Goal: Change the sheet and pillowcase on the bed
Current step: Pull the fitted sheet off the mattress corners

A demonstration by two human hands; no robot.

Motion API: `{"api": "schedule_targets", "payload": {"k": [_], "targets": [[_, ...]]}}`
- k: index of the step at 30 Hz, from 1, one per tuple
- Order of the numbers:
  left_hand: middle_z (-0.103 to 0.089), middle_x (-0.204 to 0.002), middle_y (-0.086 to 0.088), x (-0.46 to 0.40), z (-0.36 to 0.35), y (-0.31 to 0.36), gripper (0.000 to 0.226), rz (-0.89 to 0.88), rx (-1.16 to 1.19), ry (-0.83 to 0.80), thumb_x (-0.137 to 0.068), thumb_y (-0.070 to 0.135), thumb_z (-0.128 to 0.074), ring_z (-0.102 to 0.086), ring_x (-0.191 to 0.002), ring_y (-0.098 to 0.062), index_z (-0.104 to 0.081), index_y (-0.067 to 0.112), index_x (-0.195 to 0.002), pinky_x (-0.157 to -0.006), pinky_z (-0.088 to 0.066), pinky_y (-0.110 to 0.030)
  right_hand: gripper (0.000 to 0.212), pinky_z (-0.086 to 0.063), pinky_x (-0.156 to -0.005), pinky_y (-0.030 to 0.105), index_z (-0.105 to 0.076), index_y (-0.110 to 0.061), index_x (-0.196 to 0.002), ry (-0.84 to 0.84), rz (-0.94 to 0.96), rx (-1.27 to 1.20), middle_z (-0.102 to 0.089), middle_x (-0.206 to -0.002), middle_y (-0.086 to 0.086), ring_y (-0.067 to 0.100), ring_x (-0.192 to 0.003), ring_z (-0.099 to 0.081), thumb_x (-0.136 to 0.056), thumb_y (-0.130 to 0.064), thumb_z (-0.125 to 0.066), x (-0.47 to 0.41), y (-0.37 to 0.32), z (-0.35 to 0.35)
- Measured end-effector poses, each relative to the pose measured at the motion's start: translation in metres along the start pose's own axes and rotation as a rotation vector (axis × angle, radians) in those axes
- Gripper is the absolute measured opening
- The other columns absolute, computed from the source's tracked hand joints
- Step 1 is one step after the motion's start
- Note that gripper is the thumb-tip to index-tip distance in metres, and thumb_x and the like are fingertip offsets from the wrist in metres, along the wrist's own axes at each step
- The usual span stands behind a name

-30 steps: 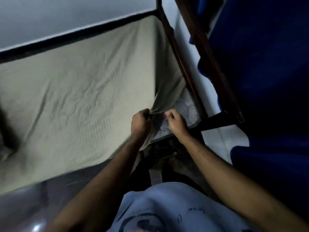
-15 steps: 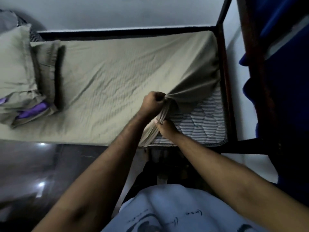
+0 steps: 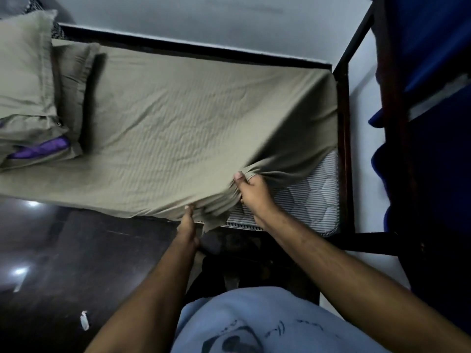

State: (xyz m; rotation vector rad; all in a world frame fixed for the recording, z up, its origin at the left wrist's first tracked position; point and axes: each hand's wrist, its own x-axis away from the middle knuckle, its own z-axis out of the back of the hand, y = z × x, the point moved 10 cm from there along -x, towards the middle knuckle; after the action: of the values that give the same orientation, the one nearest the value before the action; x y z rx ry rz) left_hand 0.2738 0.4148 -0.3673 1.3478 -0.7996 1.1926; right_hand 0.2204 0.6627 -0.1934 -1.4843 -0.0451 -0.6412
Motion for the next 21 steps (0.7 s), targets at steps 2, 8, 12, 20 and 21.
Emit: {"api": "schedule_targets", "payload": {"k": [2,8,12,20,21], "targets": [[-0.057,-0.119,-0.020,0.022,-0.029,0.017,0.081,0.018,0.293,-0.236,-0.081,0.084,-0.045,-0.055,-0.114,-0.035,-0.056,0.015,-0.121,-0.102,-0.046,-0.054,0.022,-0.053,-0.094,0.040,-0.070,-0.011,-0.091,0.006,-0.038,-0.068,-0.073,-0.100,0.005,0.018,-0.096,-0.066,-0.103,-0.020,-0.054,0.001,0.004,-0.006],[-0.073,-0.107,-0.012,0.037,-0.048,0.087,0.035,0.003,0.730,-0.281,-0.109,0.032,-0.037,-0.071,-0.096,-0.028,-0.061,0.011,-0.122,-0.078,-0.056,-0.042,0.025,-0.043,-0.067,0.022,-0.064,-0.018,-0.088,0.018,-0.116,0.049,-0.071,-0.101,0.000,0.010,-0.087,-0.061,-0.106,-0.026,-0.048,0.000,0.006,-0.012],[-0.059,-0.136,-0.012,0.045,-0.049,0.084,0.041,0.021,0.665,-0.255,-0.109,0.027,-0.027,-0.052,-0.133,-0.032,-0.061,0.007,-0.097,-0.096,-0.041,-0.054,0.038,-0.044,-0.062,0.025,-0.065,-0.008,-0.084,-0.152,-0.137,0.530,-0.067,-0.079,0.004,0.018,-0.072,-0.061,-0.102,-0.039,-0.052,-0.007,-0.008,-0.025],[-0.068,-0.115,-0.021,0.060,-0.012,0.076,0.033,-0.182,0.405,-0.151,-0.104,0.026,-0.042,-0.067,-0.103,-0.037,-0.063,0.002,-0.115,-0.090,-0.054,-0.050,0.032,-0.048,-0.075,0.031,-0.067,-0.017,-0.086,-0.426,0.267,1.191,-0.074,-0.099,0.011,0.031,-0.097,-0.067,-0.099,-0.043,-0.055,0.012,-0.097,-0.105],[-0.070,-0.107,-0.020,0.063,-0.003,0.081,0.029,-0.269,0.299,-0.085,-0.101,0.020,-0.045,-0.069,-0.095,-0.035,-0.065,0.000,-0.108,-0.082,-0.057,-0.045,0.028,-0.050,-0.079,0.033,-0.069,-0.016,-0.093,-0.424,0.352,1.138,-0.073,-0.102,0.010,0.031,-0.099,-0.066,-0.099,-0.041,-0.055,0.014,-0.106,-0.124]]}}
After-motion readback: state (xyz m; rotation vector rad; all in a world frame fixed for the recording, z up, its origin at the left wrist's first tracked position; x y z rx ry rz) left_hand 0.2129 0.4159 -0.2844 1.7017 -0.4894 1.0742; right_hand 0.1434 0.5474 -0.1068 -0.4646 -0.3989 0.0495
